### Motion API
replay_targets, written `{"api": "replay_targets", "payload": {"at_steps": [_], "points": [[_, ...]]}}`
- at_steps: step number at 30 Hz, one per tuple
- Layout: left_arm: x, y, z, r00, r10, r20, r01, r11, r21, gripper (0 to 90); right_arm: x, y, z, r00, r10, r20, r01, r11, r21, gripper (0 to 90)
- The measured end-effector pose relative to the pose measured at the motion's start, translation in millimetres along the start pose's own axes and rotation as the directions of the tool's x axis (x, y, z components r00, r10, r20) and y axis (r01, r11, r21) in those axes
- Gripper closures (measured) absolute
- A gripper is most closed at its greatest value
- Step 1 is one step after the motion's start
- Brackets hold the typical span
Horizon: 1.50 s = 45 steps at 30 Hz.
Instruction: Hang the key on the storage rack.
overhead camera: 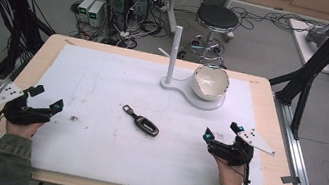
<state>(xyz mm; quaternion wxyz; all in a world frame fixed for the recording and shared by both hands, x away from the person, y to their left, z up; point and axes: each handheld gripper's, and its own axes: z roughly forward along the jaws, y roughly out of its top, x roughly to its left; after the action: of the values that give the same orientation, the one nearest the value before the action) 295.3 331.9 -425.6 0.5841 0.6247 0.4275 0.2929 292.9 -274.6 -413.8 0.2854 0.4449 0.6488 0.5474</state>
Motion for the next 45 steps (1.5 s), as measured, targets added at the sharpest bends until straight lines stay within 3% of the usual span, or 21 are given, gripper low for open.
{"api": "replay_targets", "payload": {"at_steps": [12, 23, 27, 32, 37, 45], "points": [[-0.3, -0.5, -0.9, 1.0, -0.006, -0.001, 0.006, 0.9999, -0.012, 2.0, 0.5, -0.3, -1.0, 0.9998, 0.017, -0.005, -0.017, 0.9998, 0.007, 0.6], [-1.5, -3.2, 1.4, 1.0, -0.008, 0.003, 0.008, 1.0, 0.006, 2.0, -1.4, -1.1, 2.6, 0.9997, 0.02, -0.013, -0.02, 0.9994, 0.03, 0.6], [-1.6, -3.6, 1.7, 1.0, -0.004, 0.001, 0.004, 0.9999, 0.015, 2.0, -2.3, -0.4, 4.1, 0.9988, 0.026, -0.041, -0.026, 0.9995, 0.019, 0.6], [-2.3, -4.3, 1.1, 1.0, -0.005, -0.002, 0.005, 0.9998, 0.018, 2.0, 0.0, -1.2, 8.5, 0.9971, 0.016, -0.075, -0.012, 0.9985, 0.053, 0.7], [-4.2, -4.8, 1.3, 1.0, -0.001, -0.003, 0.001, 0.9996, 0.027, 2.0, 0.7, 4.8, 10.3, 0.9965, 0.029, -0.078, -0.023, 0.9972, 0.071, 0.6], [-5.8, -7.5, -4.9, 1.0, -0.005, -0.007, 0.005, 0.9993, 0.038, 2.0, 7.7, 18.3, 22.6, 0.9917, -0.007, -0.128, 0.027, 0.9883, 0.15, 0.6]]}}
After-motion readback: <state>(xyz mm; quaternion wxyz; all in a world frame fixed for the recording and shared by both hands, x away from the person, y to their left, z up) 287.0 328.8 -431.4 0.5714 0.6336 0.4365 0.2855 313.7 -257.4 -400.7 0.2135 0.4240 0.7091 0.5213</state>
